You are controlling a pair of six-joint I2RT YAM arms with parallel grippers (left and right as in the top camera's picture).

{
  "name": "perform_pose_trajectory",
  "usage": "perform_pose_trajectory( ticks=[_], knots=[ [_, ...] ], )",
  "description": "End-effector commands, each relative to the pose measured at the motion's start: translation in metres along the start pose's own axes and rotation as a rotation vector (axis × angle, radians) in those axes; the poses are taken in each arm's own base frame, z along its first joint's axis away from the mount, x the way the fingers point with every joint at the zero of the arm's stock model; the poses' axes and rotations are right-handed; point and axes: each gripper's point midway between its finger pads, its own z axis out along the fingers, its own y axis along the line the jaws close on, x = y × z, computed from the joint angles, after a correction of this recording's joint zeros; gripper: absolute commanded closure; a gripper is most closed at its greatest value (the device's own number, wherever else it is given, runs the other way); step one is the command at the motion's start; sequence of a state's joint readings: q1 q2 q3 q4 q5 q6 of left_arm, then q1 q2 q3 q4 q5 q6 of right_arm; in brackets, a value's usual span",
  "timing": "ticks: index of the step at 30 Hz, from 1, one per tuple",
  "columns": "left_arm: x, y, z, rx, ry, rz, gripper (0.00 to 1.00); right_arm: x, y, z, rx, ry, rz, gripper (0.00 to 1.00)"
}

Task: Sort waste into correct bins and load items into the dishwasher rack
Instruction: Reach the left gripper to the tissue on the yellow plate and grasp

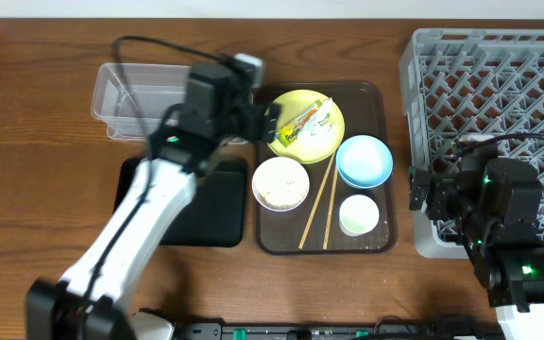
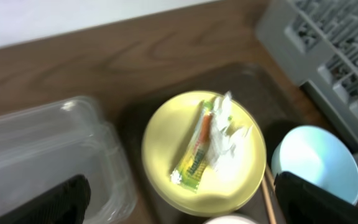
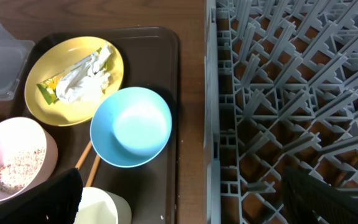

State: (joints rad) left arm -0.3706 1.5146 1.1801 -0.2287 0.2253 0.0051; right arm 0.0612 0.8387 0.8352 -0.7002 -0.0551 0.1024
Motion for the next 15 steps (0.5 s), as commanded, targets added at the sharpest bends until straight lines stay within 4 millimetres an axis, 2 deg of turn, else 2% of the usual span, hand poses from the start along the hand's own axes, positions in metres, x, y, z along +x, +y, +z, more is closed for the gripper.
perform_pose_trajectory(
  ticks=[1,5,8,10,15],
  knots=[
    [0.008,-0.020,0.031,0.035,0.019,0.057,0.04,-0.007,-0.002,-0.004,0.005,-0.018,0.006,0.01],
    [0.029,-0.042,0.071,0.080,0.053,0.089,0.05,-0.005,-0.002,-0.004,0.005,-0.009,0.007,0.01],
    [0.050,-0.051,0.094,0.097,0.096,0.101,0.08,-0.003,-0.003,-0.004,0.007,0.000,0.007,0.01],
    [0.067,-0.053,0.107,0.101,0.137,0.103,0.14,-0.002,-0.003,-0.004,0.007,0.004,0.007,0.01],
    [0.099,-0.049,0.128,0.097,0.217,0.098,0.16,0.001,-0.003,-0.004,0.008,0.014,0.008,0.01]
  ],
)
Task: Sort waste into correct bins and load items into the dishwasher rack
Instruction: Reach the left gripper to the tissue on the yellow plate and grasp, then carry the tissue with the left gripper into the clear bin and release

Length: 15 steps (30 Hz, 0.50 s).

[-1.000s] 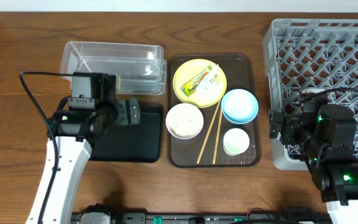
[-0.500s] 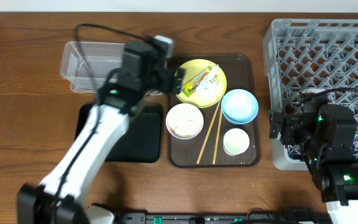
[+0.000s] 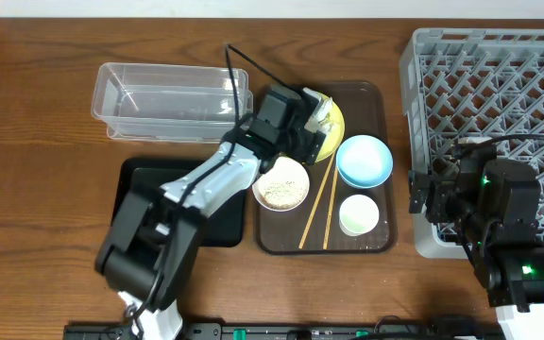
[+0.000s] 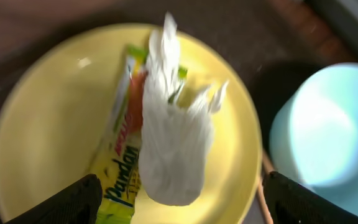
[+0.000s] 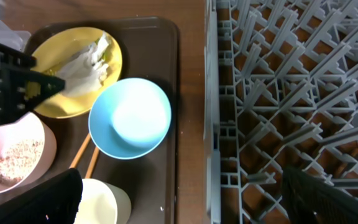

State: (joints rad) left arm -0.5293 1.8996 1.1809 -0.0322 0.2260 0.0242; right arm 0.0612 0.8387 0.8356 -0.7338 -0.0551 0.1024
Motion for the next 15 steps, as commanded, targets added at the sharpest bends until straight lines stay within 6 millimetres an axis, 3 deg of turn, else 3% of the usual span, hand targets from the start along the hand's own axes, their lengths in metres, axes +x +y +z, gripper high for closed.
perform_pose_trajectory(
  ticks=[1,3,5,12,15],
  knots=[
    [0.0071,0.0041,0.0118,-0.010,0.023,0.001,0.20,-0.0071,-0.0022,-0.0043,0.004,-0.018,0.006,0.01],
    [0.0130,0.0052,0.0167,-0.011,0.039,-0.002,0.21,-0.0071,-0.0022,-0.0043,0.004,-0.018,0.006,0.01],
    [0.0141,0.0055,0.0180,-0.011,0.041,-0.002,0.29,-0.0072,-0.0022,-0.0043,0.004,-0.018,0.006,0.01],
    [0.0129,0.0054,0.0180,-0.011,0.036,-0.001,0.65,-0.0069,-0.0022,-0.0043,0.004,-0.017,0.006,0.01],
    [0.0128,0.0054,0.0179,-0.011,0.036,-0.001,0.89,-0.0071,-0.0022,-0.0044,0.004,-0.018,0.006,0.01]
  ],
)
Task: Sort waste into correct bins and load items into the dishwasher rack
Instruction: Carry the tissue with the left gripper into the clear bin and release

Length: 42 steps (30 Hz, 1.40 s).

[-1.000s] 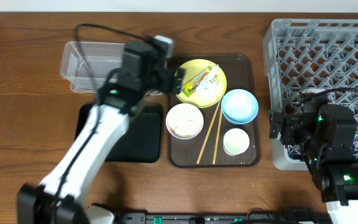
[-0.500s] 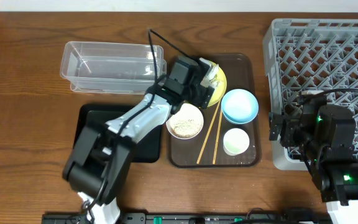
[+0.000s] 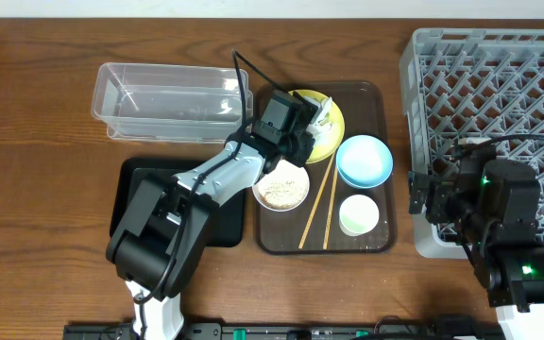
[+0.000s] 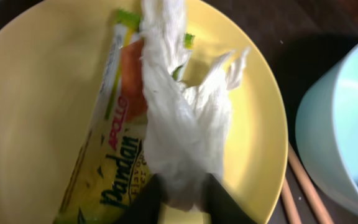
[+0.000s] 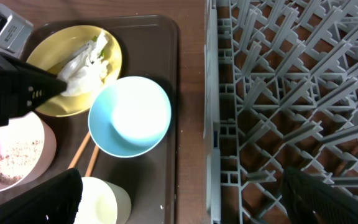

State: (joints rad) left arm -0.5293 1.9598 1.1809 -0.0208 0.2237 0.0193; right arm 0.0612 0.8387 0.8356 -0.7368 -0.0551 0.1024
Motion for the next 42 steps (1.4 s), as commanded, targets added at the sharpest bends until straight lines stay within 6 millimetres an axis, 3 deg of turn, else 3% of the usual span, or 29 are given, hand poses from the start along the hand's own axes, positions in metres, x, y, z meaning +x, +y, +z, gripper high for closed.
perform_pose_trajectory(
  ticks=[1,5,10,15,18,21,27,28,29,30,34,37,42],
  knots=[
    [-0.006,0.001,-0.001,-0.006,-0.012,0.011,0.94,-0.008,-0.002,-0.004,0.004,-0.021,0.006,0.01],
    [-0.005,-0.001,-0.011,-0.001,0.004,0.006,0.94,-0.008,-0.002,-0.004,0.004,-0.020,0.006,0.01],
    [-0.031,0.006,-0.054,-0.019,-0.061,-0.006,0.94,-0.008,-0.002,-0.004,0.005,-0.021,0.006,0.01],
    [-0.064,0.035,-0.117,-0.077,-0.182,-0.053,0.94,-0.008,-0.002,-0.004,0.004,-0.021,0.006,0.01],
    [-0.075,0.067,-0.149,-0.135,-0.248,-0.098,0.94,-0.008,-0.002,-0.004,0.004,-0.021,0.006,0.01],
    [-0.069,0.101,-0.163,-0.191,-0.250,-0.156,0.94,-0.008,-0.002,-0.004,0.004,-0.021,0.006,0.01],
    [-0.030,0.161,-0.171,-0.318,-0.152,-0.280,0.93,-0.008,-0.002,-0.004,0.004,-0.021,0.006,0.01],
    [-0.026,0.169,-0.172,-0.339,-0.143,-0.294,0.87,-0.008,-0.002,-0.004,0.004,-0.021,0.006,0.00],
    [-0.024,0.173,-0.172,-0.345,-0.141,-0.303,0.70,-0.008,-0.002,-0.004,0.004,-0.021,0.006,0.01],
    [-0.023,0.176,-0.173,-0.349,-0.142,-0.309,0.62,-0.008,-0.002,-0.004,0.004,-0.021,0.006,0.01],
    [-0.029,0.168,-0.172,-0.289,-0.162,-0.303,0.58,-0.008,-0.002,-0.004,0.004,-0.021,0.006,0.01],
    [-0.039,0.137,-0.165,-0.143,-0.178,-0.272,0.55,-0.008,-0.002,-0.004,0.004,-0.021,0.006,0.01],
    [-0.046,0.094,-0.150,-0.076,-0.160,-0.148,0.54,-0.008,-0.002,-0.004,0.004,-0.021,0.006,0.01]
  ],
)
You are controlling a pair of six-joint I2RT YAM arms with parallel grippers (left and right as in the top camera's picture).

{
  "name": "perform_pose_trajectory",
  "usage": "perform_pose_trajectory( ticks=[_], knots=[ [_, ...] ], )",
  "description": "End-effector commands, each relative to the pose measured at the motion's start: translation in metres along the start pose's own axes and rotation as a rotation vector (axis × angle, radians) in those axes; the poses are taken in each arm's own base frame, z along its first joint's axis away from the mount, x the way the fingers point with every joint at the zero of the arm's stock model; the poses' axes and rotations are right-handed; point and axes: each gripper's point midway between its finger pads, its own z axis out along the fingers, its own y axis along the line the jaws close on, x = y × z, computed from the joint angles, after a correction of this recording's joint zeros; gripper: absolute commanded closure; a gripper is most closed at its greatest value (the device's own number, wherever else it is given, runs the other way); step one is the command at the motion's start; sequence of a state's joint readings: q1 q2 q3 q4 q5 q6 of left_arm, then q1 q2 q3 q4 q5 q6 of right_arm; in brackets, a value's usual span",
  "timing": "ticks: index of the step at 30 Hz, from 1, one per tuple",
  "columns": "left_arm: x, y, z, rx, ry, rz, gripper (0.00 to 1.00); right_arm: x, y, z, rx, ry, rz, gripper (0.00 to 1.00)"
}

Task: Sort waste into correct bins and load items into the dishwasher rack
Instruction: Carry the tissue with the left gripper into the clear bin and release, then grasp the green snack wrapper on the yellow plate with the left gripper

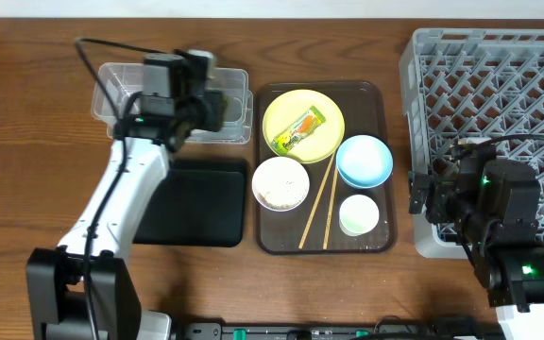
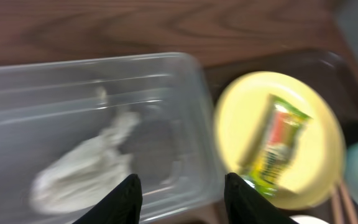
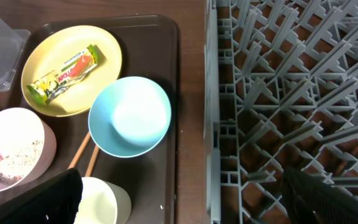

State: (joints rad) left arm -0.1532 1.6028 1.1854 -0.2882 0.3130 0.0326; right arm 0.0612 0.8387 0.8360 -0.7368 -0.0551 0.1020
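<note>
My left gripper [image 2: 185, 202] hangs open over the right half of the clear plastic bin [image 1: 121, 94]. A crumpled white tissue [image 2: 82, 168] lies loose inside the bin, to the left of the fingers. A green and orange snack wrapper [image 1: 297, 130] lies alone on the yellow plate [image 1: 329, 142]. On the brown tray [image 1: 376, 94] also stand a blue bowl [image 1: 364, 161], a pink bowl [image 1: 280, 182] with crumbs, a cream cup [image 1: 359, 214] and two chopsticks [image 1: 319, 203]. My right gripper [image 3: 185, 205] stands wide open between the tray and the grey dishwasher rack [image 1: 499, 85], holding nothing.
A black bin [image 1: 196, 203] lies in front of the clear bin, left of the tray. The rack fills the right side, its near-left corner under my right arm. Bare wooden table [image 1: 36, 189] stretches to the left.
My left gripper was shut on the tissue on the yellow plate. Now it is open over the clear bin and the tissue lies in the bin. The wrapper stayed on the plate.
My left gripper was open above the plate, which held the wrapper and tissue. Then it was low over the tissue, then shut on it. Now the tissue lies in the clear bin and the gripper is open. My right arm has not moved.
</note>
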Motion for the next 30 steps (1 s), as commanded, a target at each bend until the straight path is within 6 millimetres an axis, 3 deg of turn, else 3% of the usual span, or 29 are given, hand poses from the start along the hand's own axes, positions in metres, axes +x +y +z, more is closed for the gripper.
perform_pose_trajectory(
  ticks=[1,6,12,20,30],
  knots=[
    [0.000,-0.041,0.005,0.078,0.002,0.124,0.51,-0.008,-0.002,-0.004,0.004,-0.021,0.007,0.01],
    [0.002,-0.066,0.022,0.000,-0.010,0.259,0.42,-0.008,-0.002,-0.004,0.004,-0.020,0.007,0.01],
    [0.014,-0.091,0.061,0.029,-0.008,0.307,0.35,-0.008,-0.002,-0.004,0.004,-0.020,0.007,0.01],
    [0.056,-0.093,0.111,0.045,0.089,0.316,0.34,-0.008,-0.002,-0.004,0.004,-0.020,0.007,0.01],
    [0.100,-0.086,0.147,0.042,0.191,0.318,0.34,-0.007,-0.002,-0.004,0.004,-0.019,0.007,0.01]
  ],
)
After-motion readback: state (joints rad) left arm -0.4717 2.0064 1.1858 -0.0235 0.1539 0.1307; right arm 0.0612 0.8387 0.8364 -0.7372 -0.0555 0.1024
